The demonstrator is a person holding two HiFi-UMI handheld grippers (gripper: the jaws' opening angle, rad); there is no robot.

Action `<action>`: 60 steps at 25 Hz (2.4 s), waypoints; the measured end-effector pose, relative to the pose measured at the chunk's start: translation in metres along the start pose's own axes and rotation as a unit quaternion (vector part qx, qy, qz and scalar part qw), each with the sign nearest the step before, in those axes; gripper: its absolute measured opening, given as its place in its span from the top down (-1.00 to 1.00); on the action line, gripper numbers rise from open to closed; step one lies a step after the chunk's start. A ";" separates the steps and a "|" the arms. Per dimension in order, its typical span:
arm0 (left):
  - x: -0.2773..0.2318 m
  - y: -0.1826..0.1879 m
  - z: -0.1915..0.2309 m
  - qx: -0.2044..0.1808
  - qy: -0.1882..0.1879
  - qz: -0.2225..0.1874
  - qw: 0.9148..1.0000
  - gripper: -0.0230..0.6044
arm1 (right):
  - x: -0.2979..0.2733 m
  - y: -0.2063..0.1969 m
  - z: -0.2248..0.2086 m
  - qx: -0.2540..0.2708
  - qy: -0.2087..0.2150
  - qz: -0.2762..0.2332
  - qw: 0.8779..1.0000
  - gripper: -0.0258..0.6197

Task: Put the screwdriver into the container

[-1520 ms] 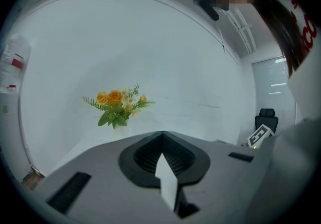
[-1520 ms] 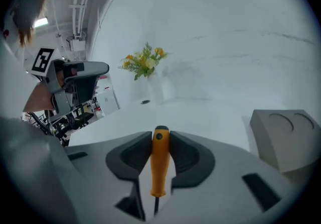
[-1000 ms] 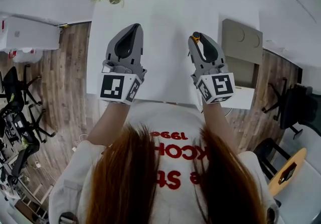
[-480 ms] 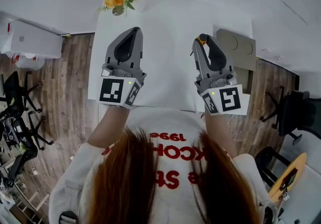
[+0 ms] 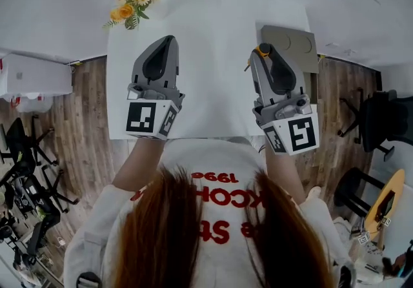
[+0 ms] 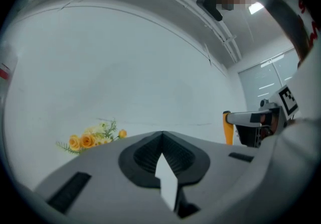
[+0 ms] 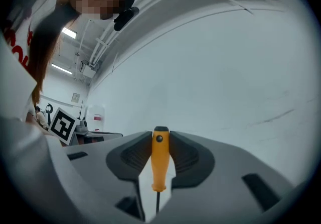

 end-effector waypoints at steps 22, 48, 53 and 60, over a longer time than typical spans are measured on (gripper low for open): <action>-0.070 -0.047 -0.098 0.057 -0.173 0.034 0.983 0.91 | 0.100 -0.010 -0.062 0.006 -0.186 0.064 0.981 0.59; -0.055 -0.089 -0.083 0.037 -0.144 0.125 0.981 0.91 | 0.099 -0.168 -0.104 0.117 -0.096 0.397 0.905 0.59; -0.050 -0.090 -0.076 0.035 -0.131 0.129 0.982 0.91 | 0.087 -0.185 -0.115 0.091 -0.073 0.431 0.895 0.58; -0.046 -0.091 -0.070 0.036 -0.115 0.134 0.984 0.91 | 0.084 -0.199 -0.121 0.069 -0.059 0.454 0.886 0.56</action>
Point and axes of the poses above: the fingertips, and each gripper's own axes: x backward along the fingers, z to its left, y out of its top, the point moved 9 cm from there along x, backward along the fingers, and after that the axes turned 7 degrees about -z, right-handed, at the moved point
